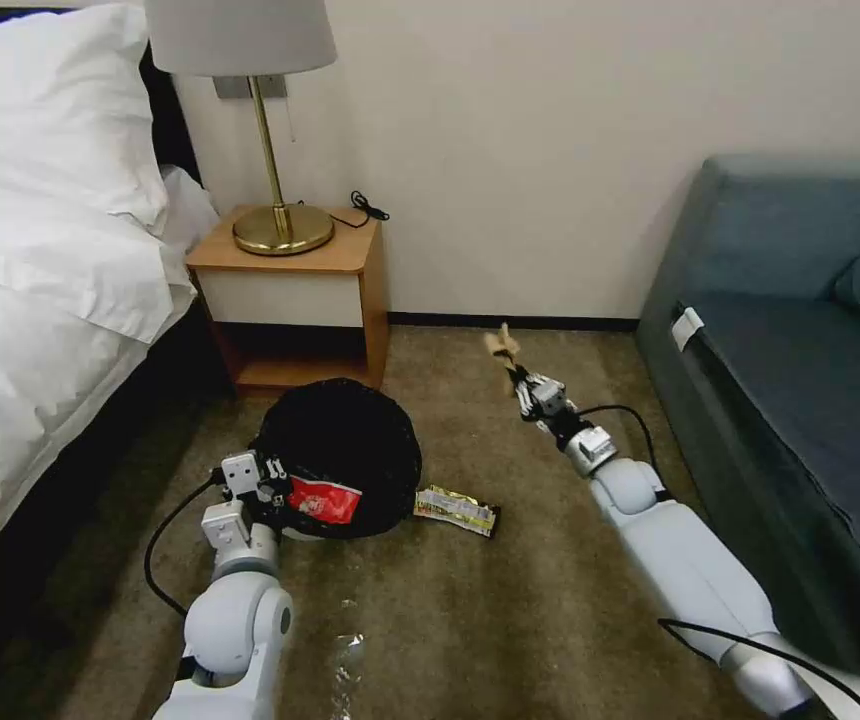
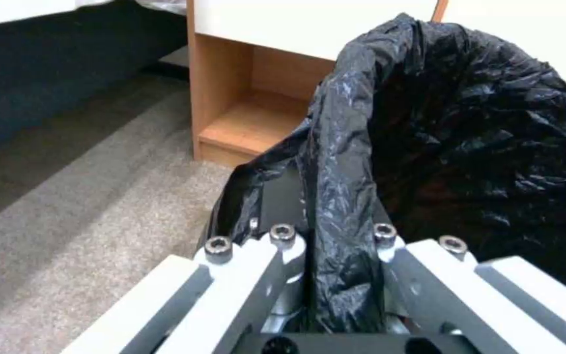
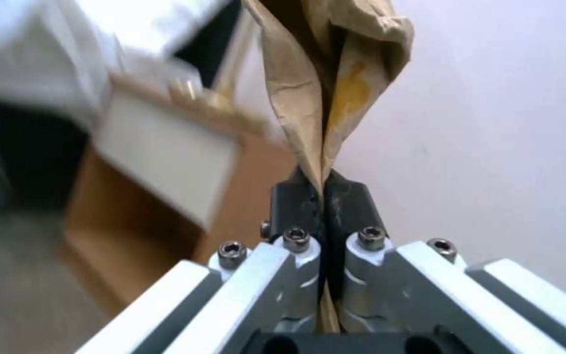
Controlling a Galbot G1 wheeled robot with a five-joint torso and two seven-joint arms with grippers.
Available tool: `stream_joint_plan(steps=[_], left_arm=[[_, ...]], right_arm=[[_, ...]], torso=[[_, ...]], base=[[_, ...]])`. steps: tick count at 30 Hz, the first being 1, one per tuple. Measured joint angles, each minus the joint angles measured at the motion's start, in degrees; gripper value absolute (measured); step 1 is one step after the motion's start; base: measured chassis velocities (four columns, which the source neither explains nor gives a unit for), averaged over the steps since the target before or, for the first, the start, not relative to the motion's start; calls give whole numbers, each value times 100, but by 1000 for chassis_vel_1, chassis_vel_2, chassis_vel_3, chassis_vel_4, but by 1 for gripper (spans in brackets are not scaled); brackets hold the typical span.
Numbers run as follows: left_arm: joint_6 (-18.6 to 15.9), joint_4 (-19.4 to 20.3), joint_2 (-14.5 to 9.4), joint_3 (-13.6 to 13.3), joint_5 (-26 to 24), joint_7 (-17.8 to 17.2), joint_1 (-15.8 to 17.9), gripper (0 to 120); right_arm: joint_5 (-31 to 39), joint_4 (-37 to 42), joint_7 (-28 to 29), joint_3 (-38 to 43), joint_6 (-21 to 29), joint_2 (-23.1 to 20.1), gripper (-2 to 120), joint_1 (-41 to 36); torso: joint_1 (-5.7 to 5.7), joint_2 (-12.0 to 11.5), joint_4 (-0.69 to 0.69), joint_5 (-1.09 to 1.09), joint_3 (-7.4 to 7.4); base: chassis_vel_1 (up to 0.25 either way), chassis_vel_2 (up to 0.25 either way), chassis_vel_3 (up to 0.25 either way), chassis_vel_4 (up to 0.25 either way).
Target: Pick up the trash bin, then pick up the garbage on the floor and place it into the trash bin.
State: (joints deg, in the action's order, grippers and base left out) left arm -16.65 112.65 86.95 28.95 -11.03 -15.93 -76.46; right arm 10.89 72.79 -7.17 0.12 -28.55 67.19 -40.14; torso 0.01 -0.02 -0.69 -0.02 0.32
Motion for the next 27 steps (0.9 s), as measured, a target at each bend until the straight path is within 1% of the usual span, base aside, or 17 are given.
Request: stream_joint_plan(steps=[1,3,4,5,6,10,17,27], left_arm=[[0,0,0,0,0,0,0,4],[1,-37,6,-9,-10,0,37,4],[1,-37,6,-9,-10,0,37,4],[1,-49,6,-17,-18,1,57,4],[1,-49,6,-17,-18,1,57,4],[1,-86,8,-16,-34,2,117,4],[1,-124,43,-42,-45,1,152,4],[-30,-83,46,-49,-102,-21,149,4]], right_arm=[[0,0,0,0,0,0,0,0],[199,628,385,-354,236,70,0,-85],[199,628,385,-354,236,70,0,-85],[247,828,545,-518,314,131,0,-95],[247,828,545,-518,314,131,0,-95],[323,1180,890,-924,530,302,0,-97],[331,1333,1049,-1373,640,505,0,-92],[170,1184,1007,-1609,612,710,0,-401]], torso=[[0,0,0,0,0],[0,0,0,0,0],[0,0,0,0,0],[0,0,0,-1,0],[0,0,0,-1,0],[0,0,0,0,0],[0,0,0,1,0],[0,0,0,1,0]], base=[[0,0,0,0],[0,0,0,0],[0,0,0,0],[0,0,0,0],[0,0,0,0],[0,0,0,0],[0,0,0,0],[0,0,0,0]])
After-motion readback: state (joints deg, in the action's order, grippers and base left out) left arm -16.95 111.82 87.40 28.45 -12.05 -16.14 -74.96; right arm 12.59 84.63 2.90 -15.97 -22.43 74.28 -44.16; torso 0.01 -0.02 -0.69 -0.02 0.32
